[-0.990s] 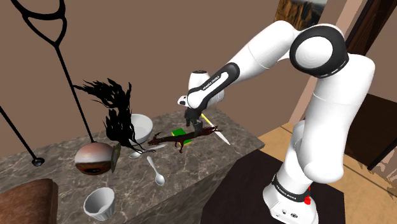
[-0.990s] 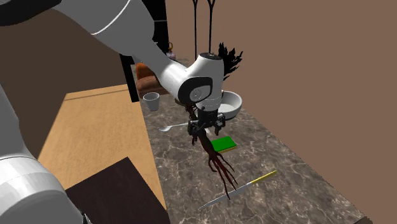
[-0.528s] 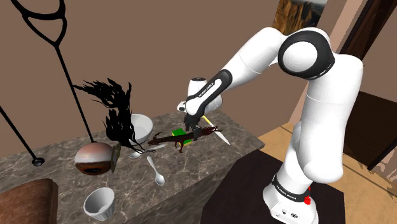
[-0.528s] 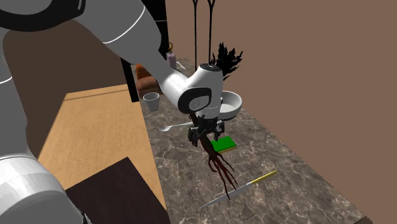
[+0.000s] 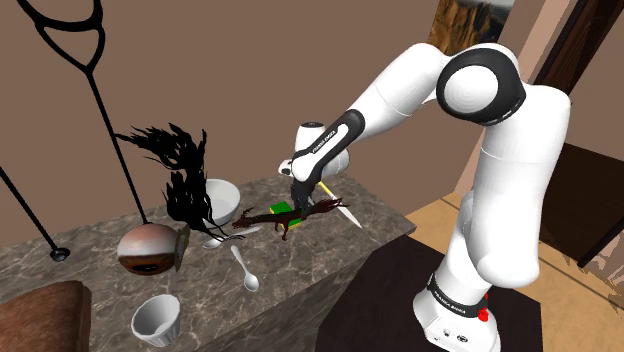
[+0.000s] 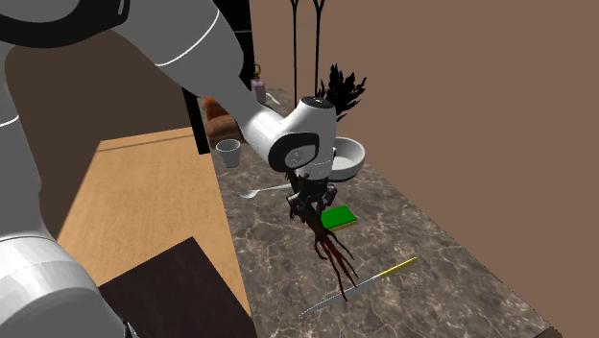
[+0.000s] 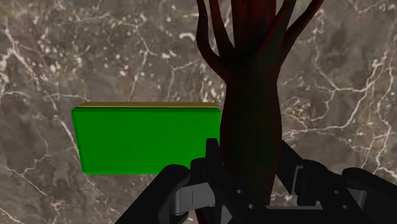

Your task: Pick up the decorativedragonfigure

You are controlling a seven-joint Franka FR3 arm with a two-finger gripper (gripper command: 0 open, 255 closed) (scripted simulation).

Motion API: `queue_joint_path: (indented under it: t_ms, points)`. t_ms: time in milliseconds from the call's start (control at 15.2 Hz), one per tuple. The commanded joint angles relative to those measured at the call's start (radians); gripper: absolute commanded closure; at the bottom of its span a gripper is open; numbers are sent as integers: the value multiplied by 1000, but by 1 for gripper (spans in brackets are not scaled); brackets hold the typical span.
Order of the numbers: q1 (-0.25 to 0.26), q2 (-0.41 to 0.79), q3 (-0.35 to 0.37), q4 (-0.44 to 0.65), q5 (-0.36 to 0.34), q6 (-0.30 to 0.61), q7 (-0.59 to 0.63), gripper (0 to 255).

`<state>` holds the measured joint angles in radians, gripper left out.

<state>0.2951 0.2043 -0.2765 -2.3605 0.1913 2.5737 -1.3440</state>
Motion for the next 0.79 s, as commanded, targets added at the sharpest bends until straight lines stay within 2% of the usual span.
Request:
queue_joint_path:
  t_ms: [0, 726]
  points:
    - [0, 1, 0, 0, 0, 0, 0, 255]
    - [13, -113, -22, 17, -75, -123, 58, 255]
